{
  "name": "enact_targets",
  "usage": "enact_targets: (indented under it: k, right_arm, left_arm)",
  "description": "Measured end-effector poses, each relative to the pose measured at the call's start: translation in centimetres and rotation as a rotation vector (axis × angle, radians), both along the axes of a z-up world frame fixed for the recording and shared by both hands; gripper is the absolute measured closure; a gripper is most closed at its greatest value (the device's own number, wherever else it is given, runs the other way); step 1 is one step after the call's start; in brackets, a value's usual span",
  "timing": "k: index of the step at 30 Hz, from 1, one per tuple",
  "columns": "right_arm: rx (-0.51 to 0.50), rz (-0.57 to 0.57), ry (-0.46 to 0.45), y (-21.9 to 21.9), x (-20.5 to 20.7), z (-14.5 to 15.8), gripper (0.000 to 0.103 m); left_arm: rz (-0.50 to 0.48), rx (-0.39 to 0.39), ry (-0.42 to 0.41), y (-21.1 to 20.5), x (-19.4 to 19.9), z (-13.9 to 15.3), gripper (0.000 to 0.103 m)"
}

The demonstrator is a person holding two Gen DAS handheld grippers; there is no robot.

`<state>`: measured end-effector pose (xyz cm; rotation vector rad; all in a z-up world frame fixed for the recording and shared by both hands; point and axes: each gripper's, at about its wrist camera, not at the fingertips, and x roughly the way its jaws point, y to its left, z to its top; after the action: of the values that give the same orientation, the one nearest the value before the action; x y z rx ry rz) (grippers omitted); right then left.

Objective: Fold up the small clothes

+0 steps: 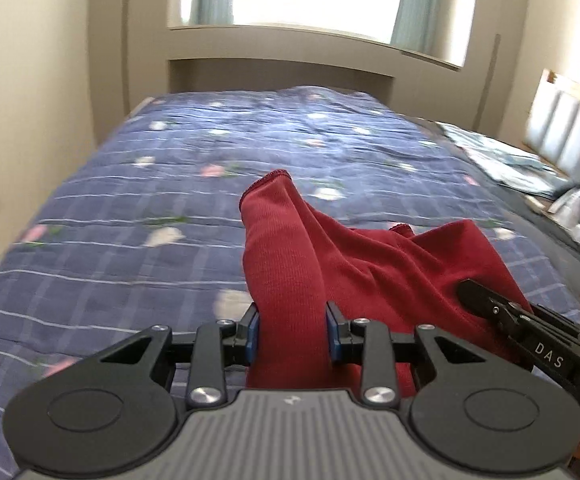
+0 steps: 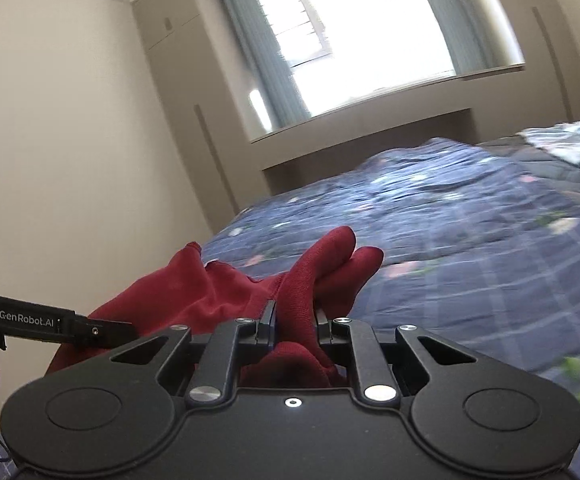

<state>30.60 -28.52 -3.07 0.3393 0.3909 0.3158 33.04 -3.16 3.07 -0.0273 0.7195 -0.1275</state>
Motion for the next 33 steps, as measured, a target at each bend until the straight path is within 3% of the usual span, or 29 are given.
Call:
enact_targets:
  k: [8,16,19,22,23,30,33]
  right_arm:
    - [-0.060,0.086,0.060,6.8,2.9,-1.6,0.086]
    - [-0.124,0.088,0.098,8.2,2.7,-2.9,0.085]
    - [-0.136,0.079,0.110,8.2,2.6,-3.0,0.075]
    - [-0.145,0.064,0.116,7.8,2.3,-2.9,0.065]
    - [-0.149,0.059,0.112,7.6,2.2,-2.8,0.059]
    - [-0.152,0.032,0.055,6.7,0.4,-0.5,0.041]
    - [-0.149,0.021,0.017,6.3,-0.9,1.0,0.028]
  left_arm:
    - [0.087,0.001,0.040,5.6,1.5,-2.7,0.068]
    - [0.103,-0.027,0.080,6.9,1.5,-5.7,0.066]
    - [0.110,-0.028,0.092,7.0,1.4,-5.7,0.060]
    - [0.130,-0.027,0.100,7.2,1.1,-5.4,0.045]
    - [0.136,-0.027,0.092,7.2,0.8,-5.2,0.040]
    - [0.145,-0.008,0.022,6.7,-1.4,-2.4,0.024]
    - [0.152,-0.008,-0.016,6.5,-2.7,-0.9,0.017]
